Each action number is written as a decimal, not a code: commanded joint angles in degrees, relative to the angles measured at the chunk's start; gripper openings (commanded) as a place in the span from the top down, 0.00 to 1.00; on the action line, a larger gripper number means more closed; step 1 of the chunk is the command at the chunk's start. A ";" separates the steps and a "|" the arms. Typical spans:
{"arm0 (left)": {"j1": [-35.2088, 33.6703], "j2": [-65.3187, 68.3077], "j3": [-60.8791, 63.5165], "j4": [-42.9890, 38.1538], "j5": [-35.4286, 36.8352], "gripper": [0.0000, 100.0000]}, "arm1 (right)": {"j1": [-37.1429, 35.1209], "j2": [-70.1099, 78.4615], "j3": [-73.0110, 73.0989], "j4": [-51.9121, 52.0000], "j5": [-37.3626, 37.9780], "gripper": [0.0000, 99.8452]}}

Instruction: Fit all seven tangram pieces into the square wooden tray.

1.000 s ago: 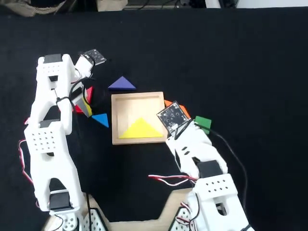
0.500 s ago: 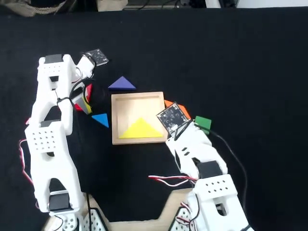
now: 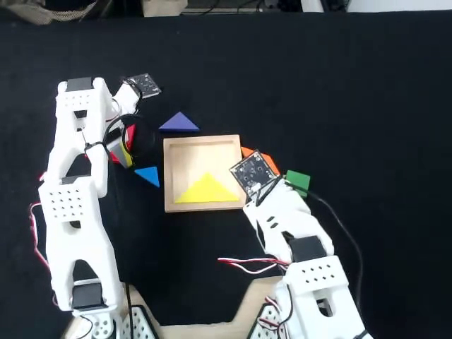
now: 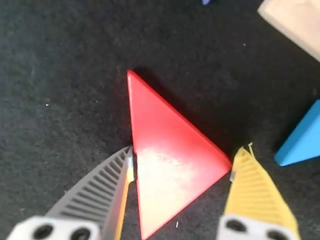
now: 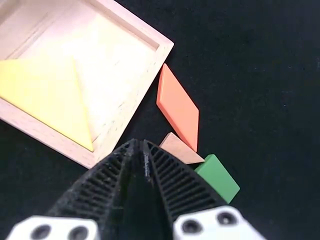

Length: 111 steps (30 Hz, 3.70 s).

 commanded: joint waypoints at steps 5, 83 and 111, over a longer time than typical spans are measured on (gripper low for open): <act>-0.31 -3.43 -6.20 9.67 -0.62 0.89 | -0.97 -0.92 -0.22 -1.32 0.44 0.99; 8.57 -9.32 9.54 2.29 45.36 0.76 | 1.85 -1.01 -0.66 -1.41 0.44 0.99; 3.12 -8.53 8.75 -3.87 42.37 0.73 | 1.85 -1.01 -0.66 -1.23 0.44 0.99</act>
